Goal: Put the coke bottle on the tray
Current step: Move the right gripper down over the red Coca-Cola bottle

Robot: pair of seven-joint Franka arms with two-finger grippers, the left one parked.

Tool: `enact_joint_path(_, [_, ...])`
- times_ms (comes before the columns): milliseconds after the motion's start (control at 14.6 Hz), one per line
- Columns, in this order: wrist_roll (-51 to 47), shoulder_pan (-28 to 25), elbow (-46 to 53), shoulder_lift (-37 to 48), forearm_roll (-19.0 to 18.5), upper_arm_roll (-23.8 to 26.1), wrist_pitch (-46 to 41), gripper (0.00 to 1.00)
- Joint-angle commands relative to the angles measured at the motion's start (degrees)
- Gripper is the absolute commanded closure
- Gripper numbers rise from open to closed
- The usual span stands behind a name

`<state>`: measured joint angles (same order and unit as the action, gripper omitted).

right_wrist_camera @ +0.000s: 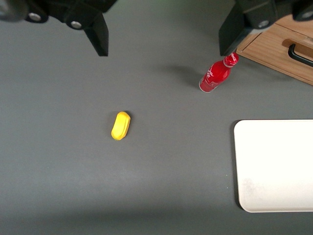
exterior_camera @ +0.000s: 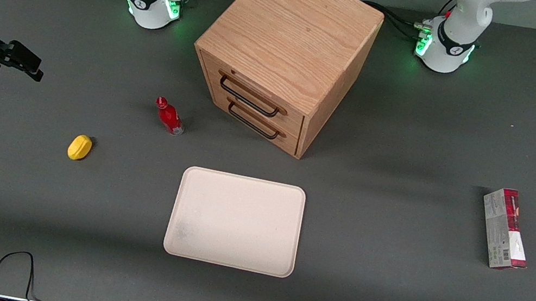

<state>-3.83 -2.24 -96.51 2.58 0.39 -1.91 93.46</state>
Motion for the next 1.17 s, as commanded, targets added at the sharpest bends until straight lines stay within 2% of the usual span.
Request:
enact_joint_path(0, [0.5, -0.7, 1.7, -0.5, 1.4, -0.9, -1.2, 0.00])
enact_joint_path(275, [-0.1, -1.2, -0.3, -0.5, 1.6, -0.3, -3.9, 0.00])
enact_joint_path(412, [-1.2, -2.6, -4.8, 0.1, 5.3, 1.3, -2.9, 0.00])
enact_joint_path(549, [-3.9, -3.8, -12.4, 2.5, 5.4, 4.8, 2.7, 0.00])
enact_joint_path(686, [-11.6, -4.0, -23.4, 6.5, 5.2, 9.8, 13.4, 0.00])
enact_joint_path(755, [-12.3, -4.2, -28.2, 8.0, 5.2, 11.1, 18.2, 0.00])
enact_joint_path(1098, [-12.5, -6.2, -40.2, 9.1, 5.3, 11.8, 32.1, 0.00])
